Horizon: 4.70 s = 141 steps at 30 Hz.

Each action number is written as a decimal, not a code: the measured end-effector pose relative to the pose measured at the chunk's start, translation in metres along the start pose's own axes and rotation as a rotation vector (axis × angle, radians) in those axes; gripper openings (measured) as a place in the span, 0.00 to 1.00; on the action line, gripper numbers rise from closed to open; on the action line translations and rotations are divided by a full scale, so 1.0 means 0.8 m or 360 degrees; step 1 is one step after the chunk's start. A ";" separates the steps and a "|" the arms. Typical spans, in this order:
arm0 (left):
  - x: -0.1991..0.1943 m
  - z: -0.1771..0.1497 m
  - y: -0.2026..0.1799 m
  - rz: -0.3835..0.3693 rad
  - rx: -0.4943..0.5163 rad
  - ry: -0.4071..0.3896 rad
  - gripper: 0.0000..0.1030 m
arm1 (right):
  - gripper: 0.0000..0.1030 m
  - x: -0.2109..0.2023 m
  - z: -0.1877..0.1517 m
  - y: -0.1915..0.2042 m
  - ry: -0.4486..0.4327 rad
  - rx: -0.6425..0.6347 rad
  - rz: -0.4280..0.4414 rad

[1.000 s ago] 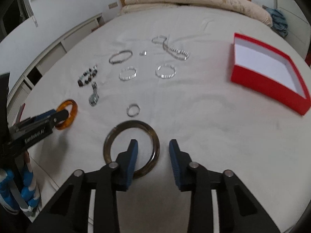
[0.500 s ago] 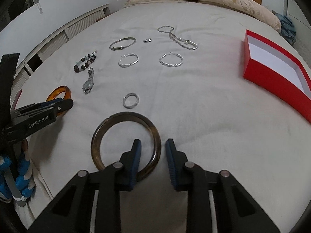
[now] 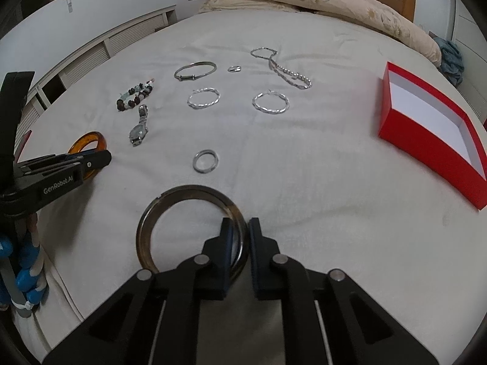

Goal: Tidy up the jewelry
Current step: 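Carry both bangles into the red box and open both tools, then withdraw both tools from the red box toward the remaining jewelry, then grasp the silver watch with the left tool while the right tool grasps the small silver ring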

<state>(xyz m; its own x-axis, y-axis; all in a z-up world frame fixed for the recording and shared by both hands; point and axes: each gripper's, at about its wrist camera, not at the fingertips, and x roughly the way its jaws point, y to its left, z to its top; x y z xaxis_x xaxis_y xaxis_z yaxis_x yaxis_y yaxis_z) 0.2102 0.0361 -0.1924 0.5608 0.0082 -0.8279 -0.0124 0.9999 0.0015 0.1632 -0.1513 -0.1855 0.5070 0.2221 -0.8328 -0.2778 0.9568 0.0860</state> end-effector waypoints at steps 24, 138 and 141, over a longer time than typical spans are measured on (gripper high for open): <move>-0.072 0.093 -0.188 -0.0289 0.0230 -0.0163 0.10 | 0.08 -0.142 0.029 -0.187 -0.0304 0.0285 -0.0224; 0.027 0.044 -0.033 -0.0034 0.0036 0.0023 0.23 | 0.18 0.031 0.050 0.009 -0.0089 -0.0173 0.0290; 0.018 0.044 -0.033 -0.0041 0.0020 0.0026 0.22 | 0.18 0.011 0.047 0.005 -0.0113 -0.0152 0.0299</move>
<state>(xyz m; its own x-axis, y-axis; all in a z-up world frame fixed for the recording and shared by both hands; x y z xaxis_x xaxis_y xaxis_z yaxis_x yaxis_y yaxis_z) 0.2476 0.0100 -0.1844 0.5469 -0.0174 -0.8370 0.0123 0.9998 -0.0128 0.1970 -0.1382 -0.1718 0.4946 0.4105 -0.7661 -0.4470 0.8761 0.1808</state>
